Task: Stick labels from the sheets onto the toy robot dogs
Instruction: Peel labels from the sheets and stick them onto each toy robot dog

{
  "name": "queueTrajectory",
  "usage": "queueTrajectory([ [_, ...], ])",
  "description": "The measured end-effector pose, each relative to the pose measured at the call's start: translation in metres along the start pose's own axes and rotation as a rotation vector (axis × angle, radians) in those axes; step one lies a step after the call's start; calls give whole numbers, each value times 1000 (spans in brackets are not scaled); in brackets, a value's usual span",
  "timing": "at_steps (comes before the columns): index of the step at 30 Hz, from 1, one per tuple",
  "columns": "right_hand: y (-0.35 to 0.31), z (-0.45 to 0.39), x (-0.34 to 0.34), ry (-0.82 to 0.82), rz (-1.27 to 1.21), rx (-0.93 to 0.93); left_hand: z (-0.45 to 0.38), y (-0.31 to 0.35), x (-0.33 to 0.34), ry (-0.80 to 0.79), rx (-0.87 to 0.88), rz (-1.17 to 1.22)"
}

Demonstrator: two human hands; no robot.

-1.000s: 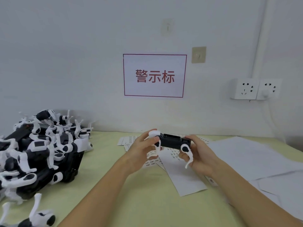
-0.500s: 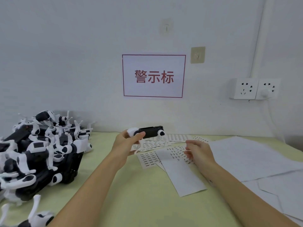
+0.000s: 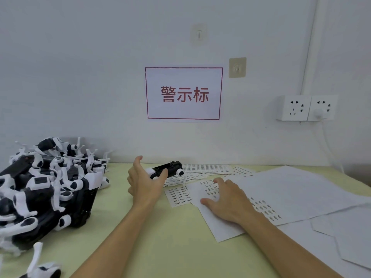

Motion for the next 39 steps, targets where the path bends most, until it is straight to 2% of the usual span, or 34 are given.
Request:
queueTrajectory([
  [2, 0, -1, 0, 13, 27, 1, 5, 8, -6, 117, 90, -78],
  [4, 0, -2, 0, 17, 19, 11, 12, 21, -10, 210, 256, -125],
  [6, 1, -3, 2, 23, -33, 38, 21, 39, -8, 200, 450, -129],
  [9, 3, -4, -1, 60, -204, 73, 49, 59, 14, -51, 669, -119],
  [11, 6, -5, -4, 80, -353, 67, 68, 59, 38, -277, 734, -182],
  [13, 9, -6, -7, 102, -480, 78, 77, 50, 58, -454, 735, -302],
  [15, 14, -8, -11, 140, -589, 98, 75, 42, 63, -527, 678, -333],
  [20, 11, -12, -17, 95, -961, 154, 70, 41, 58, -478, 636, -207],
  [26, 7, -3, -11, -140, -1292, 171, 69, 41, 57, -425, 637, -132],
  [32, 9, -3, -8, -75, -1213, 184, 70, 40, 58, -427, 653, -153],
  [35, 7, -4, -7, -67, -1244, 150, 70, 40, 58, -413, 644, -159],
  [39, 6, -4, -6, -18, -1167, 105, 71, 41, 57, -394, 677, -201],
])
Point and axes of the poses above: each hand's wrist, its own z-axis away from the middle knuckle, its own x-axis out of the palm, y = z × x, the point moved 3 cm from there along -z, towards the middle knuckle, and after that the axes turned 10 degrees about -z, right-handed, at the moved point
